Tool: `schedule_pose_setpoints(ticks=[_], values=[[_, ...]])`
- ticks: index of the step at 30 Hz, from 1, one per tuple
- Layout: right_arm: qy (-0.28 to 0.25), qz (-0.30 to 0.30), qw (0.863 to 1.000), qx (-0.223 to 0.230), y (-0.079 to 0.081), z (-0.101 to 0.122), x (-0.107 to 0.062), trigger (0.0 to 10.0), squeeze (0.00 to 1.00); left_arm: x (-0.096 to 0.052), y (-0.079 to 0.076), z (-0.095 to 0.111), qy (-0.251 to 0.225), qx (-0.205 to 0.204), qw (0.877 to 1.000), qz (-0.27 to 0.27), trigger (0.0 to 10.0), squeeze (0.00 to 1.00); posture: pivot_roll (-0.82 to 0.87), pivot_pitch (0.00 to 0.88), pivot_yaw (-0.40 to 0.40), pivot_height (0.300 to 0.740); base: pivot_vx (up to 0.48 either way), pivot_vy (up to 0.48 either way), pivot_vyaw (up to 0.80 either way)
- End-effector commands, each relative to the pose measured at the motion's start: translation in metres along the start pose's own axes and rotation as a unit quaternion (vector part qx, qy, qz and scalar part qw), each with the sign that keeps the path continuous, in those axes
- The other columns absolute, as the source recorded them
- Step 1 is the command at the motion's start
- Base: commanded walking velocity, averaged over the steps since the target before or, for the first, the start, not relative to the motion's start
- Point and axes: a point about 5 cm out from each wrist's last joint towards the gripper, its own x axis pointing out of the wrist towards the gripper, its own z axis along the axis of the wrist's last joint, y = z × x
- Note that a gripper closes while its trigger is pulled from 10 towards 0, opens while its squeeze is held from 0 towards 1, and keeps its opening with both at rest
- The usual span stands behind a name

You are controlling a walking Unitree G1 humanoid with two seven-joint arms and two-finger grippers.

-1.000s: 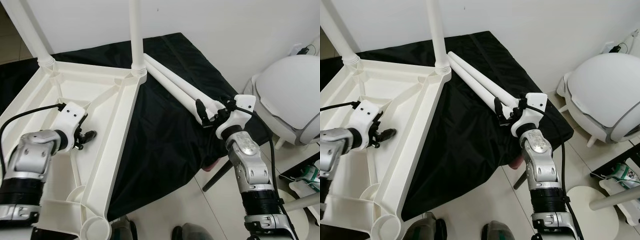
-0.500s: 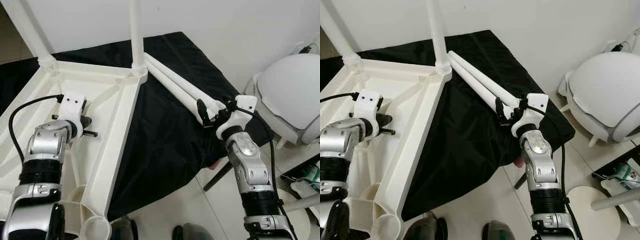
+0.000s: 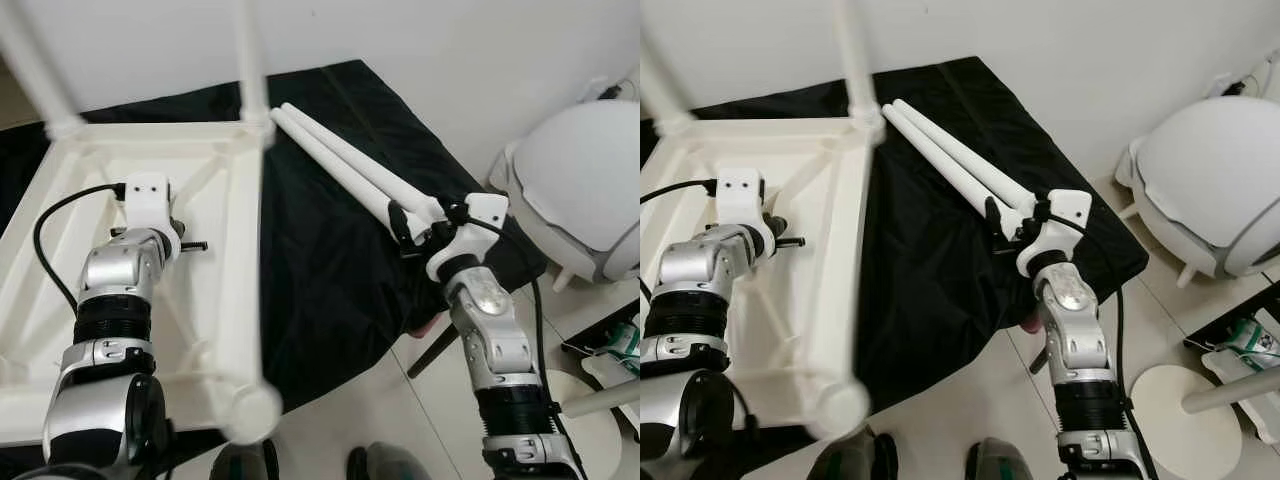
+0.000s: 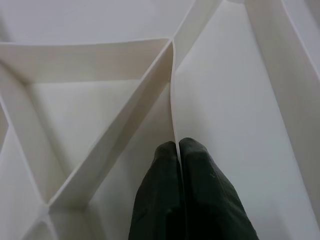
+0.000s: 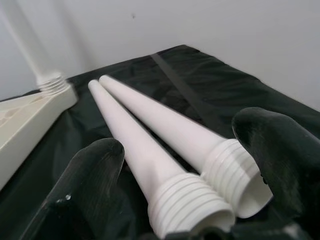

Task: Building children table

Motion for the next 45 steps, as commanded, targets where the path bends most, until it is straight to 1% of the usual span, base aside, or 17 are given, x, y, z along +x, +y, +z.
schedule_pose_setpoints(ticks=[1, 11, 12, 14, 15, 16, 17, 19, 20, 24, 25, 26, 30, 34, 38, 39, 45], values=[[-0.003, -0.001, 1.0, 0.006, 0.002, 0.002, 0.0, 10.0, 0.0, 0.0, 0.025, 0.01, -0.03, -0.033, 0.988, 0.149, 0.0, 0.0, -0.09, 0.028, 0.063, 0.74, 0.0, 0.0, 0.0], [-0.004, -0.006, 1.0, 0.006, 0.0, 0.002, -0.001, 10.0, 0.0, 0.0, 0.044, 0.02, -0.043, -0.044, 0.978, 0.201, 0.0, 0.0, -0.1, 0.027, 0.068, 0.74, 0.0, 0.0, 0.0], [-0.005, -0.007, 1.0, 0.007, 0.0, 0.002, -0.001, 10.0, 0.0, 0.0, 0.046, 0.026, -0.055, -0.022, 0.978, 0.198, 10.0, 0.0, -0.1, 0.025, 0.069, 0.74, 0.0, 0.0, 0.0], [-0.005, -0.006, 1.0, 0.007, 0.001, 0.002, -0.001, 10.0, 0.0, 0.0, 0.043, 0.03, -0.069, -0.013, 0.98, 0.186, 10.0, 0.0, -0.1, 0.024, 0.068, 0.74, 0.0, 0.0, 0.0], [-0.006, -0.005, 1.0, 0.007, 0.002, 0.003, -0.001, 10.0, 0.0, 0.001, 0.039, 0.034, -0.084, -0.012, 0.982, 0.169, 10.0, 0.19, -0.1, 0.024, 0.067, 0.74, 0.0, 0.0, 0.0], [-0.006, -0.005, 1.0, 0.007, 0.002, 0.003, -0.001, 10.0, 0.0, 0.001, 0.039, 0.034, -0.084, -0.012, 0.982, 0.169, 10.0, 0.19, -0.1, 0.024, 0.067, 0.74, 0.0, 0.0, 0.0], [-0.006, -0.005, 1.0, 0.008, 0.002, 0.003, -0.001, 10.0, 0.0, 0.001, 0.033, 0.037, -0.099, -0.009, 0.985, 0.143, 10.0, 1.0, -0.1, 0.024, 0.066, 0.74, 0.0, 0.0, 0.0], [-0.006, -0.005, 1.0, 0.008, 0.002, 0.003, -0.001, 10.0, 0.0, 0.001, 0.033, 0.037, -0.099, -0.009, 0.985, 0.143, 10.0, 1.0, -0.1, 0.024, 0.066, 0.74, 0.0, 0.0, 0.0], [-0.006, -0.003, 1.0, 0.007, 0.002, 0.002, -0.001, 10.0, 0.0, -0.002, 0.018, 0.046, -0.128, 0.014, 0.987, 0.093, 10.0, 1.0, -0.1, 0.027, 0.062, 0.74, 0.0, 0.0, 0.0], [-0.004, 0.0, 1.0, 0.006, 0.003, 0.002, -0.002, 10.0, 0.0, -0.006, 0.01, 0.053, -0.148, 0.026, 0.987, 0.061, 10.0, 1.0, -0.1, 0.029, 0.059, 0.74, 0.0, 0.0, 0.0], [-0.004, 0.001, 1.0, 0.006, 0.003, 0.002, -0.003, 10.0, 0.0, -0.009, 0.009, 0.057, -0.162, 0.027, 0.986, 0.043, 10.0, 0.76, -0.09, 0.028, 0.056, 0.74, 0.0, 0.0, 0.0], [-0.003, 0.002, 1.0, 0.005, 0.003, 0.002, -0.003, 10.0, 0.0, -0.012, 0.007, 0.061, -0.174, 0.025, 0.984, 0.018, 10.0, 0.0, -0.09, 0.028, 0.055, 0.74, 0.0, 0.0, 0.0], [-0.003, 0.003, 1.0, 0.004, 0.003, 0.002, -0.003, 10.0, 0.0, -0.014, 0.006, 0.064, -0.182, 0.025, 0.983, 0.001, 10.0, 0.0, -0.09, 0.027, 0.055, 0.74, 0.0, 0.0, 0.0], [0.0, 0.007, 1.0, 0.002, 0.002, 0.0, -0.003, 10.0, 0.0, -0.027, 0.013, 0.054, -0.184, 0.117, 0.973, -0.078, 10.0, 0.0, -0.09, 0.024, 0.048, 0.74, 0.0, 0.0, 0.0], [0.002, 0.011, 1.0, -0.001, 0.001, 0.0, -0.003, 10.0, 0.0, -0.034, 0.022, 0.047, -0.188, 0.183, 0.961, -0.085, 10.0, 0.0, -0.08, 0.025, 0.042, 0.74, 0.0, 0.0, 0.0], [0.005, 0.016, 1.0, -0.002, 0.001, -0.001, -0.002, 10.0, 0.0, -0.037, 0.026, 0.041, -0.19, 0.216, 0.953, -0.097, 10.0, 0.0, -0.07, 0.027, 0.035, 0.74, 0.0, 0.0, 0.0], [0.007, 0.039, 0.999, -0.006, 0.003, 0.0, -0.001, 10.0, 0.0, -0.044, 0.028, 0.031, -0.183, 0.235, 0.947, -0.125, 10.0, 0.0, -0.06, 0.033, 0.025, 0.74, 0.0, 0.0, 0.0]])
